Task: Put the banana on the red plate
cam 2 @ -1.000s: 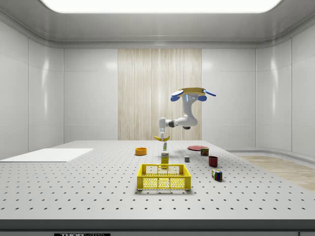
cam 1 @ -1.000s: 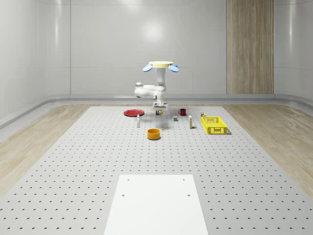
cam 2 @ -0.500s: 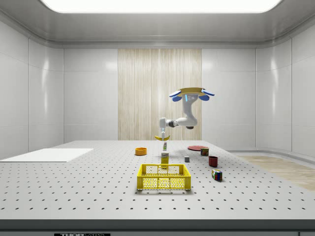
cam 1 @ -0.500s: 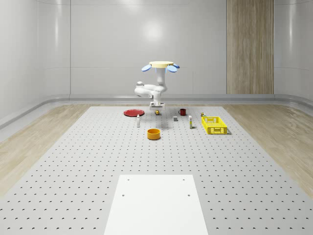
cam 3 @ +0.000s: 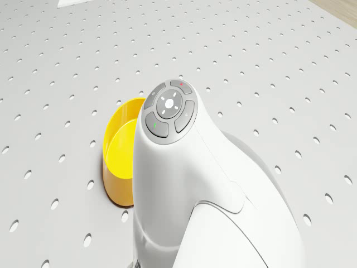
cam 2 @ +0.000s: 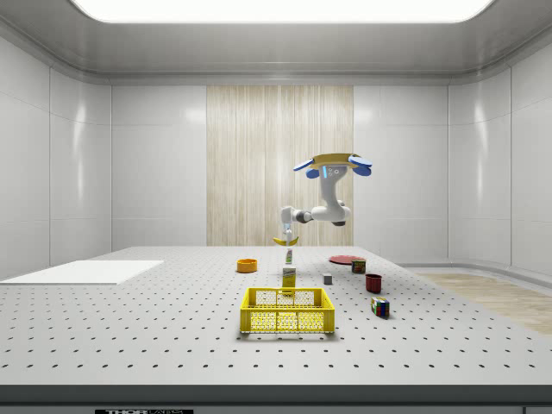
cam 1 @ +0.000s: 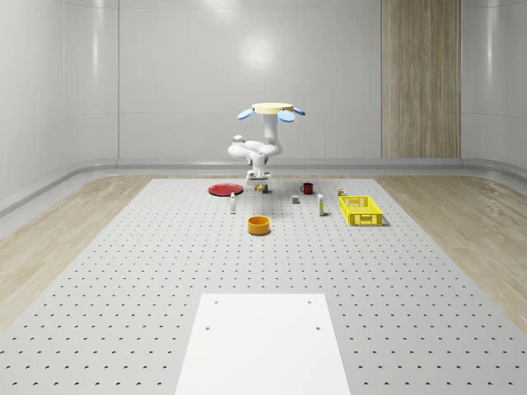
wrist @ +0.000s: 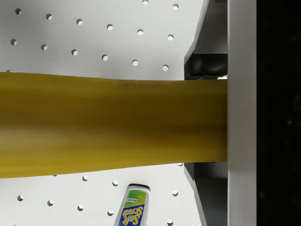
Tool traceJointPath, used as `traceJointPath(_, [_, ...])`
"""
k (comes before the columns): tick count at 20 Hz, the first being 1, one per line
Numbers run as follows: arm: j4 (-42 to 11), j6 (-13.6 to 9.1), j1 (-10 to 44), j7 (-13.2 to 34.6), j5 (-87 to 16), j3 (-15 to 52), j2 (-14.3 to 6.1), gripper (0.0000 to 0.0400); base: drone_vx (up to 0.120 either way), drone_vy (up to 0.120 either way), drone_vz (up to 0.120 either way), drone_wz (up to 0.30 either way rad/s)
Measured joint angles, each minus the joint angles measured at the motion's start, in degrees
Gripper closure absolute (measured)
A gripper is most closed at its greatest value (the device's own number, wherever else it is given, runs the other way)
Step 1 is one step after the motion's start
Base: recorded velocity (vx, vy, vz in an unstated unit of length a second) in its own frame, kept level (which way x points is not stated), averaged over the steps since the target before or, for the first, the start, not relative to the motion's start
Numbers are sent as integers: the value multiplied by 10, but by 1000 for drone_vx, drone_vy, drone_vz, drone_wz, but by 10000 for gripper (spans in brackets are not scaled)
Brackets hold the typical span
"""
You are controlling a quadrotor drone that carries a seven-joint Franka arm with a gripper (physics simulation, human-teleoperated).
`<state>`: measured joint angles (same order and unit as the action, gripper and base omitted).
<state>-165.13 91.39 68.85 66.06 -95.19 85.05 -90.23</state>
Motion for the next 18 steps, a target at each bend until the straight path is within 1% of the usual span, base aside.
traceJointPath(18, [0,14,0,-308,3,1,-13,200,0,0,0,-300])
